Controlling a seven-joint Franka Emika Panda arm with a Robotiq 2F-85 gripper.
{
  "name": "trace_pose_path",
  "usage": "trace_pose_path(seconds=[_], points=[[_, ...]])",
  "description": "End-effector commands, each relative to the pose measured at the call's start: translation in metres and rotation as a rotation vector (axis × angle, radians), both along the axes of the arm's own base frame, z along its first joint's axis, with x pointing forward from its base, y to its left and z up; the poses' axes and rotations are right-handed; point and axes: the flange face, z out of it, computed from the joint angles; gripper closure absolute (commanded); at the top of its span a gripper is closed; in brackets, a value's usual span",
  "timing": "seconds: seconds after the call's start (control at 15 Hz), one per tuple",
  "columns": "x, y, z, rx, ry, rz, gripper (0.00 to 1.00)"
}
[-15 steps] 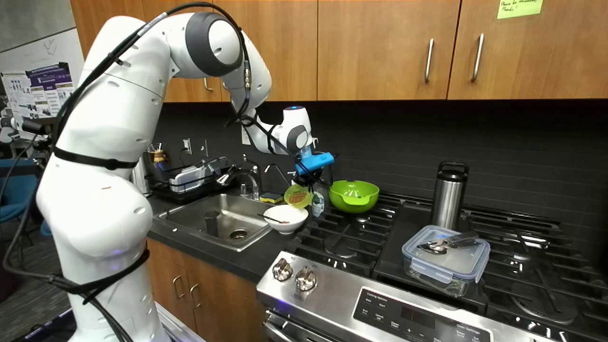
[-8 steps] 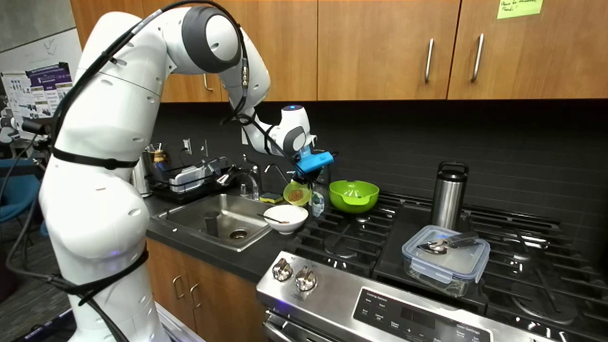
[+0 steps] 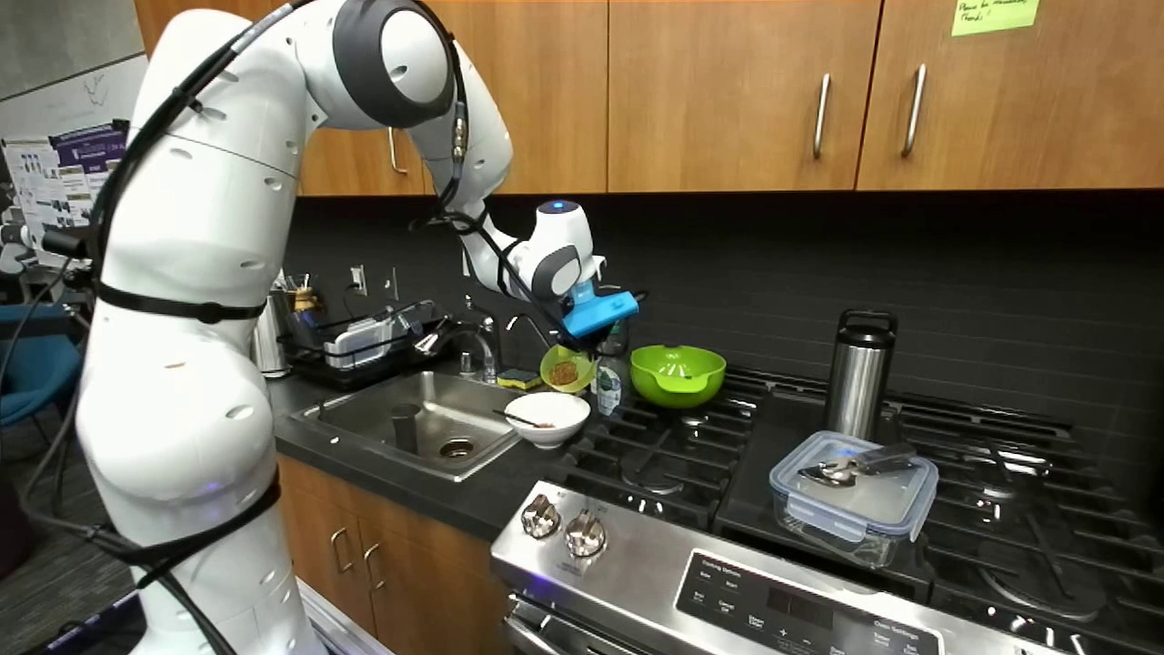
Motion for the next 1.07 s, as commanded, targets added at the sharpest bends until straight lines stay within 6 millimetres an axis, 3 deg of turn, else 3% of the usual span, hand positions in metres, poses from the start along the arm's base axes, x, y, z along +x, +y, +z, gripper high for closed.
trace_pose_path(seconds=[0.0,1.0], points=[[-0.018,-0.002,0.006,-0.003,-0.038,0.031,0.99],[-0.029,-0.004,0.013,0.005,-0.229,0.056,0.99]])
